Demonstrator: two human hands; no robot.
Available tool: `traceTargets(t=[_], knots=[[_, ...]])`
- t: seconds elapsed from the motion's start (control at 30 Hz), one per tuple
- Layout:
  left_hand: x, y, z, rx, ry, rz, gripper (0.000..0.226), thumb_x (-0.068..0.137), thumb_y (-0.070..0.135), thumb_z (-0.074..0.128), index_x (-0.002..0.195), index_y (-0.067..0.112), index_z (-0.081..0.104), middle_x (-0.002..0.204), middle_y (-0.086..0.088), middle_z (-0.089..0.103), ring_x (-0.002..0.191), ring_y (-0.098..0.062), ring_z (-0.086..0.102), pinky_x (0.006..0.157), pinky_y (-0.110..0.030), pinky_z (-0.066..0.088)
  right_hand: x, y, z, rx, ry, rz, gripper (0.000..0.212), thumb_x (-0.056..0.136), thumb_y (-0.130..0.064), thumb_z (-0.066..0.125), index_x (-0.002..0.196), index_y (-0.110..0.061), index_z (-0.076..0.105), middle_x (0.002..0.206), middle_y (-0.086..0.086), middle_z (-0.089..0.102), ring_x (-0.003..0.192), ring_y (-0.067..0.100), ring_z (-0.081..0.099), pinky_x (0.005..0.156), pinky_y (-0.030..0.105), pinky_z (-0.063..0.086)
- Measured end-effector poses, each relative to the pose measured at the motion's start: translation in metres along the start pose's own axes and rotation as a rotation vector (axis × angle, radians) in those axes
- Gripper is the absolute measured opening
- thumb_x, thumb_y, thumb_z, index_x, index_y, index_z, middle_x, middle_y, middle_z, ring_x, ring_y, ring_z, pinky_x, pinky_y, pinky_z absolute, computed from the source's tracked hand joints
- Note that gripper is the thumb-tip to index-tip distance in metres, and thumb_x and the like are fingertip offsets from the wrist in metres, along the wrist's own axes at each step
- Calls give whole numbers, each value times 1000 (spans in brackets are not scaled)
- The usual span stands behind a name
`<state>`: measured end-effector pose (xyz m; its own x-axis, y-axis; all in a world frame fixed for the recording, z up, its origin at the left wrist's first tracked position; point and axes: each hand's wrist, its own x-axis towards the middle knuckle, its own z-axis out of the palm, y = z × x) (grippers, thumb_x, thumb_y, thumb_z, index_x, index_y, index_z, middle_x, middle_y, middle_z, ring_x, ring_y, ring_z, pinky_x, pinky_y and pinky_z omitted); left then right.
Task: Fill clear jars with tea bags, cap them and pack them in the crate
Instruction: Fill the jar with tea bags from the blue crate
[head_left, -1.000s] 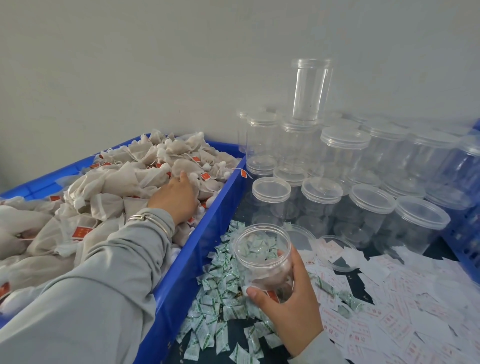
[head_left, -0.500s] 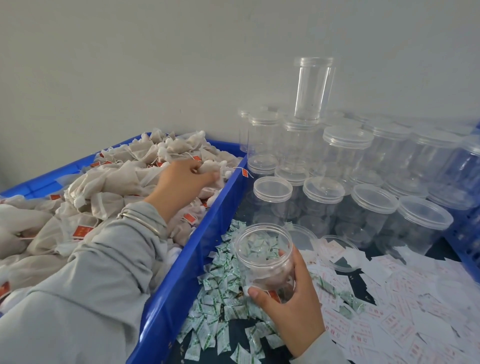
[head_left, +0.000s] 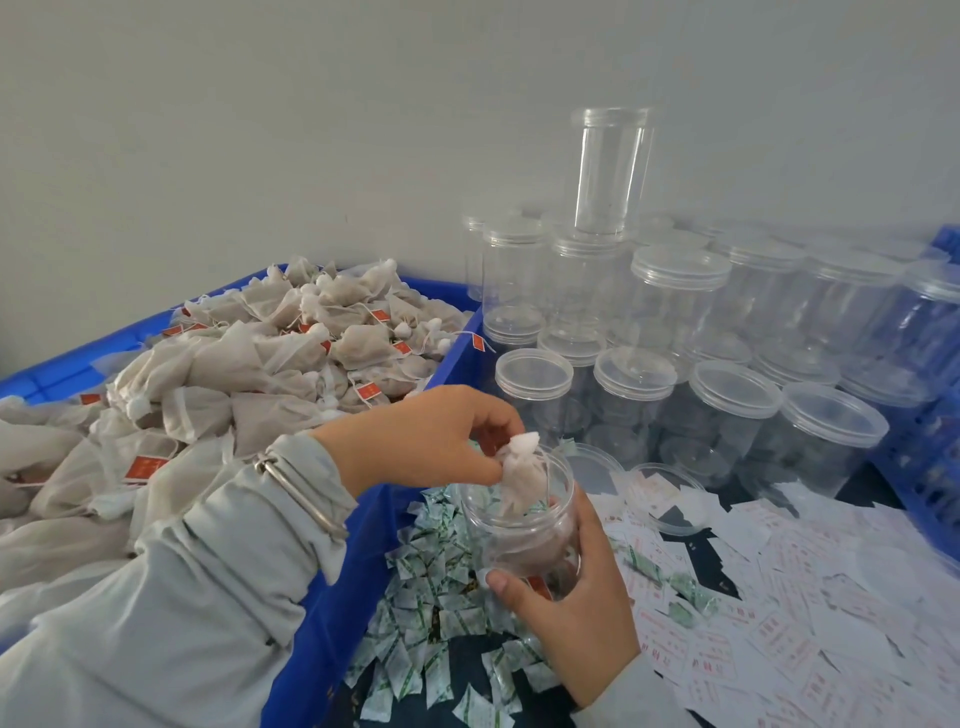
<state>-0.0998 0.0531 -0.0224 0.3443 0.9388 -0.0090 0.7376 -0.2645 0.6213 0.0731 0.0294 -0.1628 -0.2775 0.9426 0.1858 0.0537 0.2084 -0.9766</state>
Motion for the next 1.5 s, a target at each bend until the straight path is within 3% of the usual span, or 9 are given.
traceTargets(t=[0.23, 0.43, 0.57, 0.67, 0.83, 0.97, 1.17, 1.37, 1.5], knots=[[0, 2, 3, 59, -64, 41, 29, 86, 10, 61, 105, 32, 60, 102, 18, 67, 91, 13, 56, 82, -5, 42, -1, -2, 0, 39, -10, 17, 103, 62, -8, 87, 143, -36, 30, 139, -6, 47, 121, 11, 53, 95, 29, 51], [6, -15, -7, 162, 356, -21, 31, 85, 8, 59, 105, 30, 63, 88, 26, 59, 86, 11, 56, 76, 1, 35, -3, -8, 1, 43, 2, 49, 98, 64, -2, 83, 138, -41, 32, 140, -8, 44, 122, 12, 52, 94, 30, 51], [9, -40, -29, 186, 679, -209, 30, 88, 10, 53, 114, 22, 63, 96, 16, 55, 96, -6, 52, 82, -17, 33, -4, -11, 1, 24, -3, 51, 99, 64, -7, 84, 139, -42, 30, 139, -14, 42, 119, 0, 49, 93, 18, 49], [8, -58, -39, 193, 796, -332, 34, 89, 6, 48, 119, 18, 61, 109, 7, 60, 95, -9, 50, 80, -20, 32, -5, -14, 1, 11, -4, 66, 101, 64, -9, 85, 140, -44, 28, 139, -15, 42, 121, 2, 48, 98, 27, 48], [10, -83, -28, 300, 593, -482, 44, 88, 0, 44, 129, 15, 52, 127, -8, 56, 93, -20, 54, 66, -23, 41, -6, -17, 1, 0, 4, 71, 100, 64, -10, 85, 129, -58, 26, 136, -18, 42, 120, 4, 49, 101, 37, 47], [12, -95, -24, 490, 393, -533, 48, 90, 7, 44, 138, 14, 41, 137, -12, 49, 118, -30, 52, 90, -37, 43, -7, -15, 1, 6, 7, 68, 97, 64, -11, 85, 122, -63, 27, 137, -20, 40, 121, 4, 48, 100, 35, 47], [13, -95, -24, 654, 271, -566, 38, 91, 13, 44, 128, 13, 50, 130, -10, 56, 115, -29, 53, 93, -41, 46, -5, -13, 1, 12, 21, 66, 93, 62, -12, 87, 118, -61, 31, 132, -25, 40, 119, 3, 49, 97, 34, 50], [13, -95, -25, 611, 312, -643, 24, 93, 12, 48, 113, 9, 59, 117, -11, 61, 105, -26, 58, 87, -35, 47, -6, -13, 2, 6, 21, 61, 93, 62, -13, 87, 119, -61, 31, 134, -26, 38, 120, 1, 48, 97, 33, 50], [14, -96, -25, 569, 366, -661, 21, 92, 9, 48, 72, 12, 51, 99, -12, 64, 76, -21, 50, 68, -29, 41, -5, -14, 1, 0, 14, 63, 99, 62, -13, 86, 127, -59, 28, 139, -16, 41, 123, 10, 48, 99, 42, 49]])
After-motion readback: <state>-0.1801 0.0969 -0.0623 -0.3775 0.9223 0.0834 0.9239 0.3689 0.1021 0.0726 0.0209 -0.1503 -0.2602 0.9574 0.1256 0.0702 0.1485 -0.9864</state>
